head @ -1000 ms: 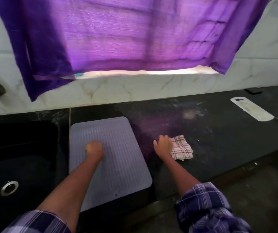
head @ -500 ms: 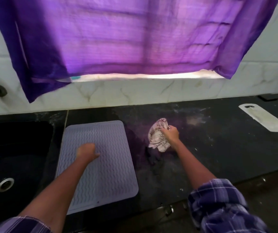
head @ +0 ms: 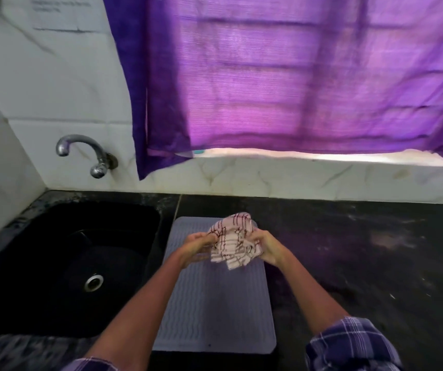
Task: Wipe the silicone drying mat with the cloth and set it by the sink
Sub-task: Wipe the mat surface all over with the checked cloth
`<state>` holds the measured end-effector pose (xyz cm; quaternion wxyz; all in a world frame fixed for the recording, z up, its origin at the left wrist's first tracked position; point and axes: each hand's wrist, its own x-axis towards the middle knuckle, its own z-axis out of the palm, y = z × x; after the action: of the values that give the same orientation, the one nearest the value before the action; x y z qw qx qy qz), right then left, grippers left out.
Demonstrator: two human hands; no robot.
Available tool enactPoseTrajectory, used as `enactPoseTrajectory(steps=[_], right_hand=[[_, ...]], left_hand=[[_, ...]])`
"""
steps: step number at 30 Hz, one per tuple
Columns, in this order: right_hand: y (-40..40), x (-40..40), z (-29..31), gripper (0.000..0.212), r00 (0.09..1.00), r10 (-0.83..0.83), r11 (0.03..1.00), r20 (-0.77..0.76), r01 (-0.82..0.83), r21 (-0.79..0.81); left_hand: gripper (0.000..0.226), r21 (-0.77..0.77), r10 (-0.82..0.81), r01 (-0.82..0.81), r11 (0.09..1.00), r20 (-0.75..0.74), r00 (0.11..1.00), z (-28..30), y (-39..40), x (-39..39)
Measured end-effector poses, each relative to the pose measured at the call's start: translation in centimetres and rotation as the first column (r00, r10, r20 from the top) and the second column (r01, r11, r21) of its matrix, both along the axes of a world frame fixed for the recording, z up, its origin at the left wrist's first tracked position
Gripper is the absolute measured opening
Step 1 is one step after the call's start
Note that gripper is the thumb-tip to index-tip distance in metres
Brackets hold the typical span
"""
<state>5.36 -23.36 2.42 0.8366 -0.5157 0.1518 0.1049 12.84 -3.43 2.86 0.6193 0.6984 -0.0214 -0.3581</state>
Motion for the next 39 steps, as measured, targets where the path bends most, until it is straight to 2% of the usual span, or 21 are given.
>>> enactPoseTrajectory(steps=[1, 3, 6, 9, 11, 13, 15, 18, 20, 22, 23, 24, 26, 27, 29, 31, 33, 36, 39], right_hand=[[0.6, 0.4, -0.1, 0.045, 1.0, 0.018, 0.999, -0.008, -0.018, -0.039], [1.9, 1.2, -0.6, 0.047, 1.0, 0.006, 0.997, -0.029, -0.008, -0.072], [4.1, 2.3, -0.8, 0.037, 0.997, -0.072, 0.994, -0.016, 0.071, -0.079], [6.6, 4.2, -1.0, 0.032, 0.921, -0.39, 0.908, -0.018, 0.381, -0.177], [7.9, 5.4, -0.9, 0.029, 0.846, -0.533, 0.839, 0.008, 0.53, -0.126], [8.7, 5.9, -0.5, 0.031, 0.845, -0.531, 0.847, 0.054, 0.532, -0.001], [9.2, 5.9, -0.1, 0.034, 0.892, -0.436, 0.899, 0.121, 0.427, 0.095], [9.8, 6.1, 0.8, 0.04, 0.94, -0.309, 0.948, 0.144, 0.294, 0.121], [10.7, 6.6, 1.6, 0.037, 0.94, -0.331, 0.943, 0.087, 0.327, 0.057], [11.9, 7.5, 2.0, 0.03, 0.892, -0.451, 0.886, -0.018, 0.446, -0.125], [12.5, 7.8, 1.9, 0.026, 0.834, -0.548, 0.825, -0.067, 0.525, -0.208], [13.0, 8.0, 1.5, 0.023, 0.765, -0.636, 0.765, -0.106, 0.604, -0.224], [13.9, 7.8, 1.0, 0.026, 0.673, -0.718, 0.695, -0.176, 0.708, -0.128], [14.4, 7.6, 0.8, 0.038, 0.691, -0.691, 0.716, -0.213, 0.695, -0.068], [15.0, 7.1, 0.8, 0.07, 0.81, -0.506, 0.859, -0.295, 0.504, -0.091], [15.7, 6.9, 0.5, 0.091, 0.876, -0.322, 0.947, -0.359, 0.298, -0.122], [16.2, 7.0, 0.6, 0.084, 0.879, -0.311, 0.95, -0.362, 0.3, -0.088], [16.0, 7.8, 0.1, 0.053, 0.802, -0.461, 0.854, -0.38, 0.517, 0.054], [14.6, 8.0, -0.5, 0.062, 0.702, -0.62, 0.745, -0.35, 0.667, 0.02]], left_hand=[[0.005, -0.011, 0.037, -0.037, 0.999, 0.021, 0.999, 0.0, 0.6, 0.3], [0.013, -0.025, 0.107, -0.105, 0.994, 0.08, 0.991, -0.2, 1.5, 1.1], [0.016, -0.034, 0.178, -0.175, 0.984, 0.161, 0.971, 0.0, 2.4, 2.1], [0.026, 0.031, 0.086, -0.096, 0.995, 0.246, 0.966, 0.3, 3.2, 3.1], [0.037, 0.047, -0.011, -0.001, 0.999, 0.27, 0.963, 0.4, 3.8, 3.7], [0.045, -0.031, -0.099, 0.104, 0.994, 0.133, 0.986, 1.0, 4.7, 4.6], [0.039, -0.123, -0.178, 0.17, 0.978, -0.054, 0.983, 1.7, 5.7, 5.5], [0.043, -0.133, -0.193, 0.176, 0.975, -0.129, 0.973, 1.8, 7.0, 7.4], [0.032, -0.192, -0.274, 0.241, 0.951, -0.166, 0.948, 1.5, 7.5, 7.8], [0.025, -0.243, -0.309, 0.257, 0.935, -0.213, 0.927, 1.1, 7.7, 7.8], [0.023, -0.231, -0.312, 0.262, 0.937, -0.217, 0.925, 0.9, 7.8, 7.6], [0.024, -0.204, -0.301, 0.259, 0.944, -0.211, 0.93, 0.6, 7.7, 7.5], [0.031, -0.16, -0.205, 0.181, 0.97, -0.149, 0.967, -0.5, 7.3, 7.1], [0.034, -0.162, -0.126, 0.107, 0.981, -0.112, 0.986, -1.0, 6.9, 7.1], [0.033, -0.197, -0.01, -0.004, 0.98, -0.071, 0.997, -1.8, 6.3, 7.0], [0.033, -0.217, -0.036, 0.028, 0.976, -0.034, 0.999, -2.1, 5.9, 6.9], [0.036, -0.202, -0.087, 0.088, 0.975, 0.011, 0.996, -2.4, 5.5, 6.8], [0.042, -0.197, -0.093, 0.091, 0.976, 0.001, 0.996, -3.2, 5.3, 7.2], [0.043, -0.135, -0.199, 0.192, 0.972, -0.047, 0.979, -4.1, 6.2, 8.1]])
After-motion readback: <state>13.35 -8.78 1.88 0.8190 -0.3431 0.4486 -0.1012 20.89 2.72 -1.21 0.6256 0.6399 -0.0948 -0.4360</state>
